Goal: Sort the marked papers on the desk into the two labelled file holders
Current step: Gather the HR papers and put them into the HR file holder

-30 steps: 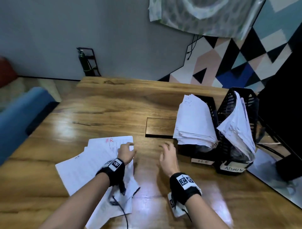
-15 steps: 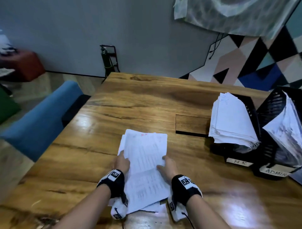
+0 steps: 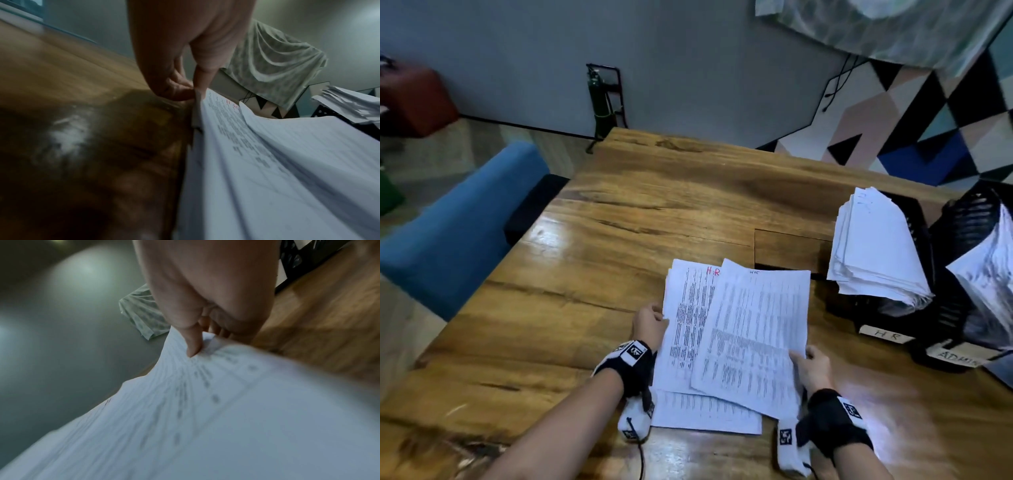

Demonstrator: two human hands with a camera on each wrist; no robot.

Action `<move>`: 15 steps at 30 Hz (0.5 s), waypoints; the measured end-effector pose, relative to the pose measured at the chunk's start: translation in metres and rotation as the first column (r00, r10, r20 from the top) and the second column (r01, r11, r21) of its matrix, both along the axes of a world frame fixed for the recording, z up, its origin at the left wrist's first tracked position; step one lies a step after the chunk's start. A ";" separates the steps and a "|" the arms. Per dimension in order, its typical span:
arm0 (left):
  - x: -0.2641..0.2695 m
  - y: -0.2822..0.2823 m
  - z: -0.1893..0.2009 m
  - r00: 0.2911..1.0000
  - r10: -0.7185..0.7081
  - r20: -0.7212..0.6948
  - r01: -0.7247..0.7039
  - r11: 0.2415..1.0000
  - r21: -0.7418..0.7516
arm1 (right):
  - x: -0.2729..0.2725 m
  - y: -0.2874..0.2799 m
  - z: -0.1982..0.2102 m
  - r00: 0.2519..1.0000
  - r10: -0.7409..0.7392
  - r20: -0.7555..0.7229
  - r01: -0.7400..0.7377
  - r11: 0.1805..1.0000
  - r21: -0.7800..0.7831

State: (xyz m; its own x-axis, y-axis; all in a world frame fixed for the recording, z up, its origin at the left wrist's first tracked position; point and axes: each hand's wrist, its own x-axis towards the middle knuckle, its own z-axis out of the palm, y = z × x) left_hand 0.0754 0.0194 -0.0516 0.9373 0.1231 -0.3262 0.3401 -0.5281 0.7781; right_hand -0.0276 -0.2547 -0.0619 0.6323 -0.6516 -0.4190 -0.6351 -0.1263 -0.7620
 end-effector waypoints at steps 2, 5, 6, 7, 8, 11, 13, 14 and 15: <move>-0.005 -0.009 -0.001 0.997 -0.061 0.050 0.061 0.998 -0.002 | -0.003 0.002 0.006 1.000 0.012 0.029 -0.013 0.999 0.037; -0.018 -0.024 0.000 0.990 -0.093 0.110 0.101 0.992 -0.072 | -0.003 0.007 0.016 0.996 -0.009 0.088 -0.008 0.982 0.186; -0.021 -0.031 0.000 0.988 -0.101 0.113 0.114 0.987 -0.111 | -0.003 0.008 0.016 0.993 -0.026 0.113 -0.005 0.963 0.270; -0.024 -0.036 0.000 0.989 -0.102 0.107 0.118 0.982 -0.150 | -0.003 0.010 0.017 0.992 -0.042 0.115 0.003 0.947 0.320; -0.025 -0.039 0.001 0.991 -0.086 0.101 0.104 0.976 -0.191 | -0.002 0.011 0.016 0.991 -0.064 0.117 0.021 0.941 0.337; -0.023 -0.039 0.002 0.994 0.085 0.072 -0.054 0.935 -0.352 | -0.005 0.007 0.018 0.979 -0.157 0.131 0.112 0.948 0.298; -0.018 -0.031 0.004 0.982 0.176 0.069 -0.135 0.908 -0.398 | -0.010 -0.006 0.020 0.961 -0.225 0.159 0.174 0.943 0.282; -0.016 -0.025 0.005 0.976 0.205 0.070 -0.158 0.895 -0.417 | -0.013 -0.015 0.019 0.954 -0.255 0.159 0.202 0.936 0.287; -0.014 -0.020 0.005 0.970 0.233 0.064 -0.181 0.875 -0.449 | -0.017 -0.023 0.018 0.952 -0.271 0.143 0.220 0.929 0.299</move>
